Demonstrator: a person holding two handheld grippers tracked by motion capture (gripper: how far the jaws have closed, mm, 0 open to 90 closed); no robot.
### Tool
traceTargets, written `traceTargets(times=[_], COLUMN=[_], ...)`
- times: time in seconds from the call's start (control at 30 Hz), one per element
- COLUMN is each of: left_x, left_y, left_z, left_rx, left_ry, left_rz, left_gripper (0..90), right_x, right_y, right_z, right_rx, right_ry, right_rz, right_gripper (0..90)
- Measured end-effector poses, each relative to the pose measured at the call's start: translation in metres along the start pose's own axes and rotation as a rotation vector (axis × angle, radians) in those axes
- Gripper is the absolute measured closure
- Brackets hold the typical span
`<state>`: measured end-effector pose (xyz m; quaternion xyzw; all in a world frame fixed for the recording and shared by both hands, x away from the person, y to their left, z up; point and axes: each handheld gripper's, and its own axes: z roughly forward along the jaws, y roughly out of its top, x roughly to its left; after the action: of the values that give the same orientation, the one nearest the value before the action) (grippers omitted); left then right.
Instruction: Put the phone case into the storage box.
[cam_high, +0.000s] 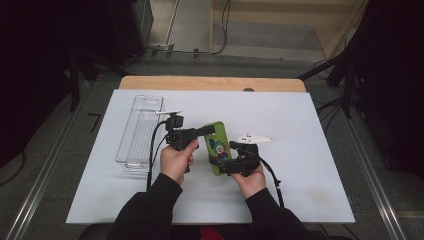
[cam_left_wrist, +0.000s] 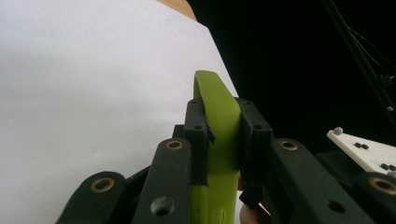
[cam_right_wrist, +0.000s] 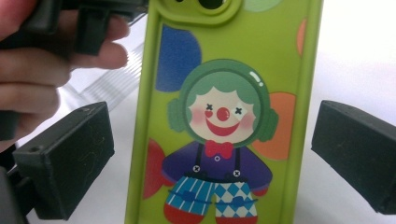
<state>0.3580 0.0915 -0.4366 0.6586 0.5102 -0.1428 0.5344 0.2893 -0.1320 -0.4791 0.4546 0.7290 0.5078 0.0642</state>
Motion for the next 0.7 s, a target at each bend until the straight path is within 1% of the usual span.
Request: traceTargets(times=[0.03,0.1,0.17,0.2,0.23,0.3,0.37,0.47,0.5,0.6,0.67,0.7], left_x=[-0.001,-0.002,-0.004,-0.005,-0.006,-0.007,-0.007,-0.007,-0.007,-0.009,-0.010,-0.010], left_y=[0.001,0.002,0.004,0.005,0.006,0.007,0.008,0.009,0.009,0.010,0.011,0.011], left_z=[0.000,-0.001,-0.002,-0.002,-0.003,-0.004,-0.006,-0.008,-0.009,-0.010,-0.011,-0.012], left_rx=[0.000,-0.002,-0.001,0.005,0.009,0.013,0.013,0.016,0.023,0.045,0.054,0.059], left_ry=[0.002,0.004,0.016,0.018,0.024,0.019,0.010,0.003,0.001,-0.005,-0.021,-0.025], left_rz=[0.008,0.028,0.052,0.070,0.084,0.100,0.112,0.122,0.133,0.169,0.181,0.195], left_gripper=[78.1,78.1,78.1,78.1,78.1,78.1,78.1,78.1,78.1,78.1,78.1,78.1], right_x=[-0.001,-0.005,-0.009,-0.010,-0.011,-0.011,-0.011,-0.012,-0.012,-0.013,-0.013,-0.013], right_y=[0.001,0.002,0.005,0.006,0.007,0.008,0.009,0.011,0.012,0.014,0.014,0.014], right_z=[-0.001,-0.005,-0.008,-0.009,-0.010,-0.012,-0.014,-0.018,-0.019,-0.023,-0.025,-0.025], right_rx=[-0.001,-0.002,0.007,0.007,0.019,0.034,0.044,0.056,0.061,0.069,0.077,0.084], right_ry=[-0.011,0.000,0.008,0.008,0.013,0.033,0.040,0.063,0.074,0.093,0.084,0.083], right_rz=[-0.004,-0.001,-0.001,-0.012,-0.024,-0.043,-0.062,-0.066,-0.066,-0.094,-0.128,-0.136], right_gripper=[0.0,0.0,0.0,0.0,0.0,0.0,0.0,0.0,0.0,0.0,0.0,0.0])
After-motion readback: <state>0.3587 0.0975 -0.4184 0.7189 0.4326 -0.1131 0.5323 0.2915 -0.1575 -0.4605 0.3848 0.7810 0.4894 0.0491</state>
